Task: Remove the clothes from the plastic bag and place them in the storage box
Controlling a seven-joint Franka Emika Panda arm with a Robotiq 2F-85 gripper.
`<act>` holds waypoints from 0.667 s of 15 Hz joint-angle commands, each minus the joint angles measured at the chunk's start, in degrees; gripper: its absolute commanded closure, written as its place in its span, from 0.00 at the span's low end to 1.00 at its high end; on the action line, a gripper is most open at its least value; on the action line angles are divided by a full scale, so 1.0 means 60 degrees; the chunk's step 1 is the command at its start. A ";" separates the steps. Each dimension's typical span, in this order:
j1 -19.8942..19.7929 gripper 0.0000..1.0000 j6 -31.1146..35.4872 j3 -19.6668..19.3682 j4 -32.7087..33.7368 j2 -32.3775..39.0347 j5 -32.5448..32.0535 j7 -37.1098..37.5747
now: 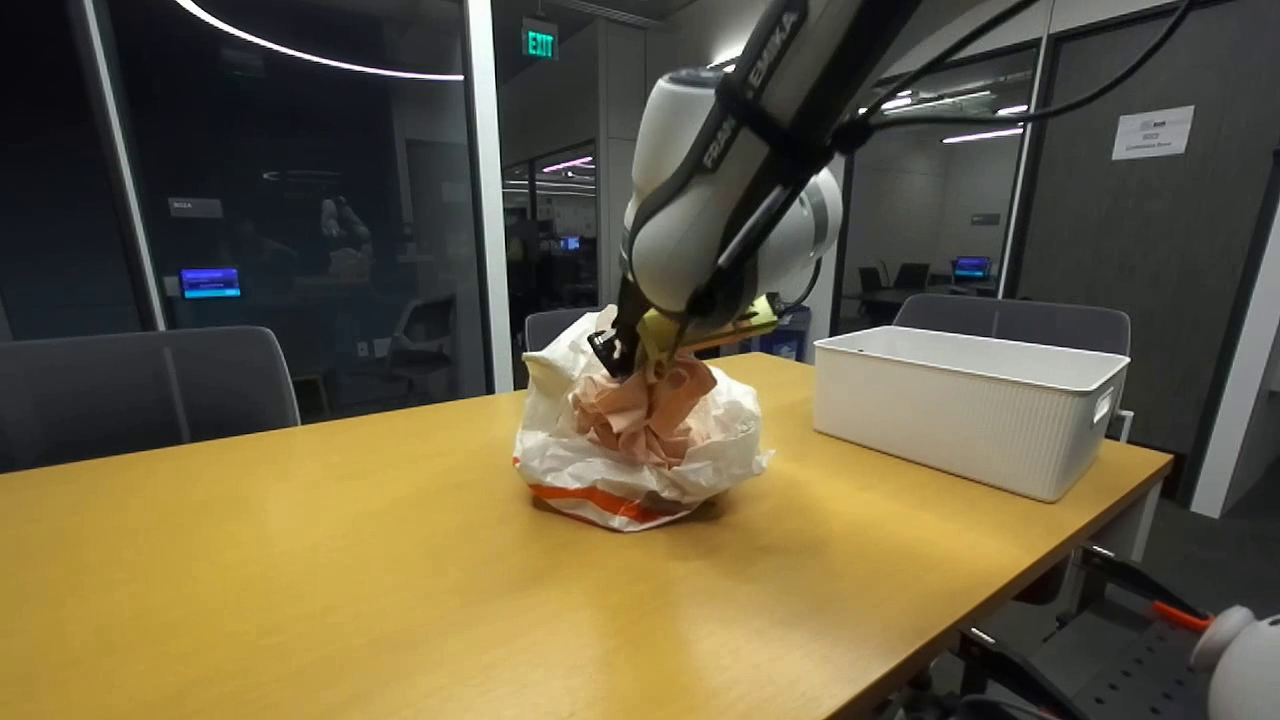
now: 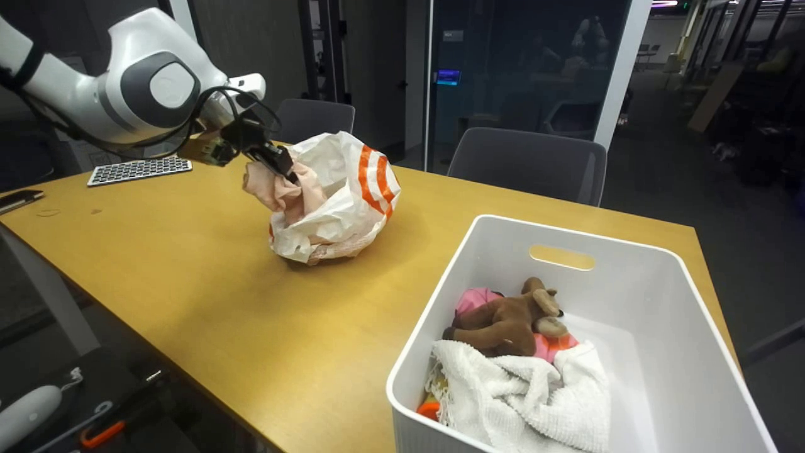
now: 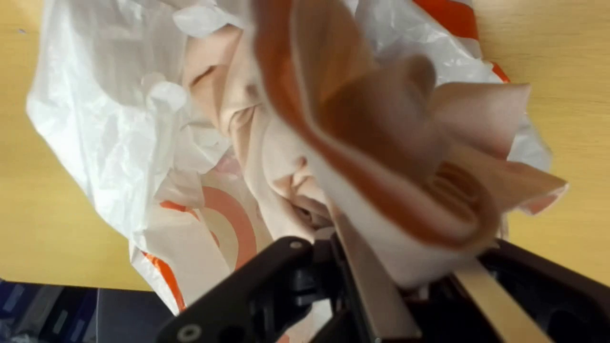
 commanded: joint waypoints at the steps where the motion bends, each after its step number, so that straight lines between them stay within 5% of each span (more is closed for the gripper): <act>1: 0.0983 0.95 -0.0763 -0.1232 -0.0363 0.1842 -0.0116 -0.0285; 10: 0.4572 0.95 -0.1125 -0.6006 -0.0474 0.1111 -0.0226 0.1484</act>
